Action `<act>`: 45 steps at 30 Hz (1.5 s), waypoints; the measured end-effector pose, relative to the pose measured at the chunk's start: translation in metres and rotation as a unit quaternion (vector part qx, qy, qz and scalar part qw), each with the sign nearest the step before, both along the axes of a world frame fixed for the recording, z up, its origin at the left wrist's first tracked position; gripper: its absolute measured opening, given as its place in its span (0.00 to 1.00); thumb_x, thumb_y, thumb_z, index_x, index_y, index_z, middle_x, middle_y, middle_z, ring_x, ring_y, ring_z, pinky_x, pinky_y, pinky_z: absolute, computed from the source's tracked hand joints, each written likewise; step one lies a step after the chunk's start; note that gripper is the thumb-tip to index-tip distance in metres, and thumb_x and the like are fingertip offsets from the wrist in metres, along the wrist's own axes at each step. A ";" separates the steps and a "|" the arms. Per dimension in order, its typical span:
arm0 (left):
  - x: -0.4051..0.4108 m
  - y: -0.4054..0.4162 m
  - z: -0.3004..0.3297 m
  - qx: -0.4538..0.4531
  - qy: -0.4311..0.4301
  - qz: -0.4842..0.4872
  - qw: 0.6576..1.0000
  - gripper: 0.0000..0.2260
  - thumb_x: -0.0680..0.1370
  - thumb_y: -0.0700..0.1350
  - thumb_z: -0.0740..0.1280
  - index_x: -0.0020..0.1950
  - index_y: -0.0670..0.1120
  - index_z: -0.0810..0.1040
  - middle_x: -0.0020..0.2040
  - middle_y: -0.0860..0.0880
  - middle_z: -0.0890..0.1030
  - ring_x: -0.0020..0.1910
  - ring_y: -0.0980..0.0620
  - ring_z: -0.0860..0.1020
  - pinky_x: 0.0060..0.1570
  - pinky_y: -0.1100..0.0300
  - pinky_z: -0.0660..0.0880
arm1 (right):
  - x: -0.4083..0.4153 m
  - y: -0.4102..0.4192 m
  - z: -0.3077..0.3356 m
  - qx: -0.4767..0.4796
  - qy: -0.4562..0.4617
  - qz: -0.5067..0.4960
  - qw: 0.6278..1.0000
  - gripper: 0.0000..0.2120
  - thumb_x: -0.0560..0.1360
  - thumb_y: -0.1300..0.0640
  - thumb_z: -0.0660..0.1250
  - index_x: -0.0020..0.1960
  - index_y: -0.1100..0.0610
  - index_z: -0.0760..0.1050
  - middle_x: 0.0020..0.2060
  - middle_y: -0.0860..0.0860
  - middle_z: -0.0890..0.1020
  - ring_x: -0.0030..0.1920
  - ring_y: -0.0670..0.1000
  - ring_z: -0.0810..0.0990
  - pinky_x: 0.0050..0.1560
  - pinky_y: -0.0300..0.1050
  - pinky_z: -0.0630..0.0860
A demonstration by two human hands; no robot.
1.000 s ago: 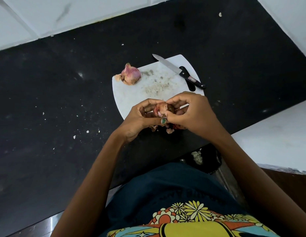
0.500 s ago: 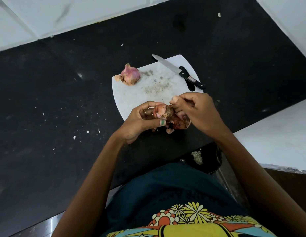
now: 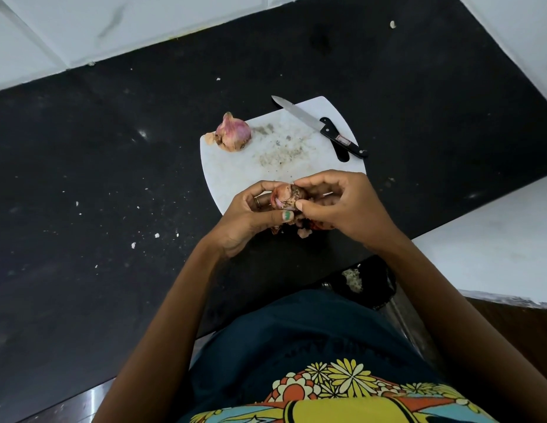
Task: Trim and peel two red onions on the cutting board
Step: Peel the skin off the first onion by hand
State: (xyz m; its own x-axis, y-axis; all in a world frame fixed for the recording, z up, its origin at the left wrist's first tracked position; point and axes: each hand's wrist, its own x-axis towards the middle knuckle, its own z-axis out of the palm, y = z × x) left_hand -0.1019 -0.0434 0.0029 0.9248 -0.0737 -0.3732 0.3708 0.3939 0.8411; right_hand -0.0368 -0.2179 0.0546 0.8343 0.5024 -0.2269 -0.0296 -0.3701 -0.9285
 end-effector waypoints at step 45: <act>0.002 -0.007 0.001 -0.040 0.019 0.057 0.997 0.13 0.69 0.31 0.70 0.48 0.47 0.76 0.49 0.49 0.80 0.45 0.55 0.80 0.41 0.64 0.78 | 0.002 0.000 -0.019 -0.077 -0.053 -0.065 0.994 0.08 0.76 0.59 0.67 0.52 0.56 0.82 0.48 0.48 0.82 0.43 0.44 0.81 0.46 0.30 0.75</act>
